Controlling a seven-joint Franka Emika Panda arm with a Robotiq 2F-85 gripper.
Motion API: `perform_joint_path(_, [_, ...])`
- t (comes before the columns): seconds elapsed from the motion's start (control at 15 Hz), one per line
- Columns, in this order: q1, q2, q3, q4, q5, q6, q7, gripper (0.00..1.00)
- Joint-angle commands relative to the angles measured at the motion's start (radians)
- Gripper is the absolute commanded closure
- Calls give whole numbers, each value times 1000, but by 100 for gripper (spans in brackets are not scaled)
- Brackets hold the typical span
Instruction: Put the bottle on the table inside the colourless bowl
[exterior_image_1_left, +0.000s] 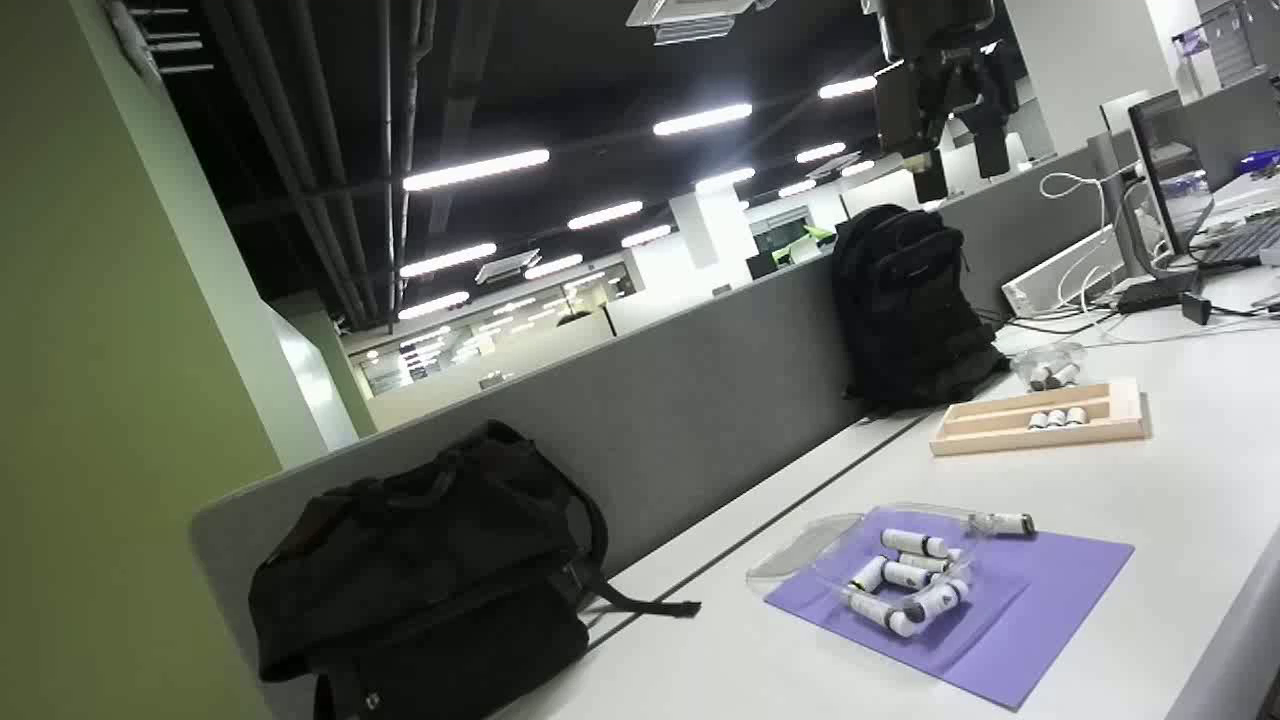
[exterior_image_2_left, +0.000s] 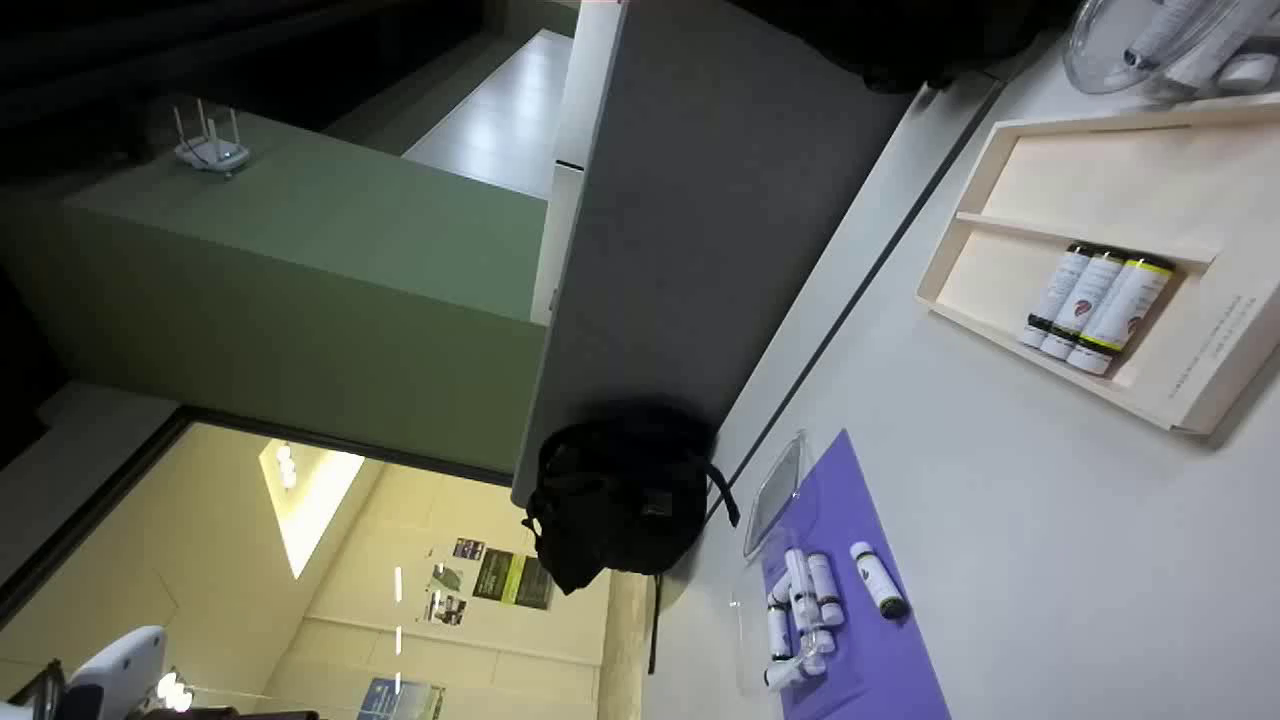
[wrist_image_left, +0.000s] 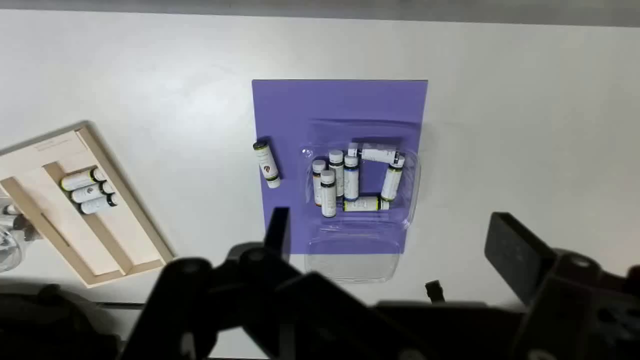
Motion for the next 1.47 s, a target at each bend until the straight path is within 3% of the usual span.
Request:
perform_joint_path(0.0, [5, 2, -4, 2, -4, -2, 3, 0])
perform_joint_path(0.47, [5, 2, -4, 2, -4, -2, 3, 0])
perform_joint_path(0.53, [25, 19, -23, -8, 1, 32, -54, 0])
perform_joint_path(0.87, [82, 234, -169, -28, 30, 209, -401, 0])
perform_joint_path(1.07, [52, 403, -233, 2, -19, 259, -534, 0])
perform_joint_path(1.2, [14, 524, -251, 31, -76, 296, -570, 0])
perform_joint_path(1.33, [-50, 643, -236, 96, -174, 267, -476, 0])
perform_joint_path(1.4, [-9, 523, -248, -2, -113, 306, -539, 0])
